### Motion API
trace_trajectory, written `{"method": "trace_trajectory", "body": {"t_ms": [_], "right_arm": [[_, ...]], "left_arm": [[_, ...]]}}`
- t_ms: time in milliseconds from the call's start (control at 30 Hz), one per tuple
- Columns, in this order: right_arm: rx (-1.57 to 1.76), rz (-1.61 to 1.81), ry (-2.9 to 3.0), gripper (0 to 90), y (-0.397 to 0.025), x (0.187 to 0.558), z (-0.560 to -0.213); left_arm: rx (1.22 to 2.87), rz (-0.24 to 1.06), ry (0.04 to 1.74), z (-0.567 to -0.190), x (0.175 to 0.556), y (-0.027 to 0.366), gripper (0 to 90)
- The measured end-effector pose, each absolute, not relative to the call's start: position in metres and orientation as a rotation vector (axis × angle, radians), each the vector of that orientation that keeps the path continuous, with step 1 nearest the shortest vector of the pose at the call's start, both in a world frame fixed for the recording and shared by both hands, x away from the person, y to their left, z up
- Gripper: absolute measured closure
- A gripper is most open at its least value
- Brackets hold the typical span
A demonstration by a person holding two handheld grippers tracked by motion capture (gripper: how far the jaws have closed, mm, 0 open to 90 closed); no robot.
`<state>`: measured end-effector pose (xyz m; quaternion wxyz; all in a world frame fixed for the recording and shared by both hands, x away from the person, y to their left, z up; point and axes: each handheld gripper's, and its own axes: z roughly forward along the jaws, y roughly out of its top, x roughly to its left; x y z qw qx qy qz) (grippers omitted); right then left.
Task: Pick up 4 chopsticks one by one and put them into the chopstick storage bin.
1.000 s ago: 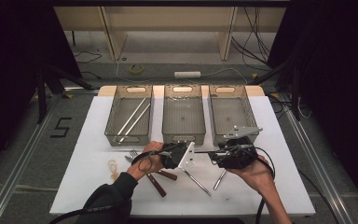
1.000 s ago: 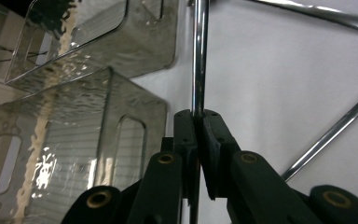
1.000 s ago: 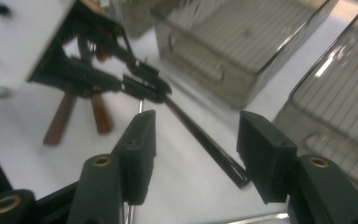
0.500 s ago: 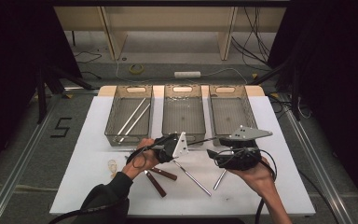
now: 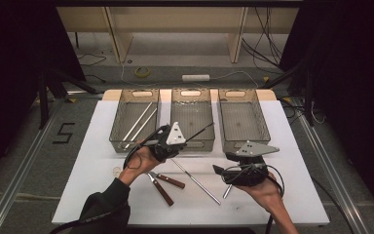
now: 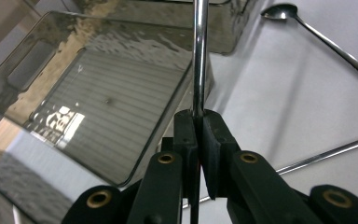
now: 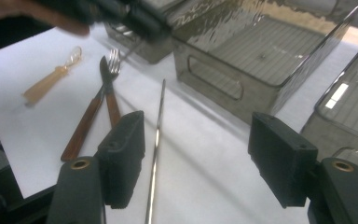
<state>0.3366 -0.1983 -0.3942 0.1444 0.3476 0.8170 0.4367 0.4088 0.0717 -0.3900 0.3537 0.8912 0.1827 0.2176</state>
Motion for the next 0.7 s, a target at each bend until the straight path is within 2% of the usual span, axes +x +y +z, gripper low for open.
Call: {"method": "trace_trajectory", "body": {"t_ms": [367,700], "right_arm": [[1.021,1.193,2.442,36.7,-0.188,0.336,-0.415],[1.013,1.153,2.491,36.9,-0.182,0.334,-0.426]], "left_arm": [[2.261,0.470,0.682,-0.370,0.417,0.105,84.5],[2.207,0.432,0.772,-0.361,0.423,0.128,84.5]]}}
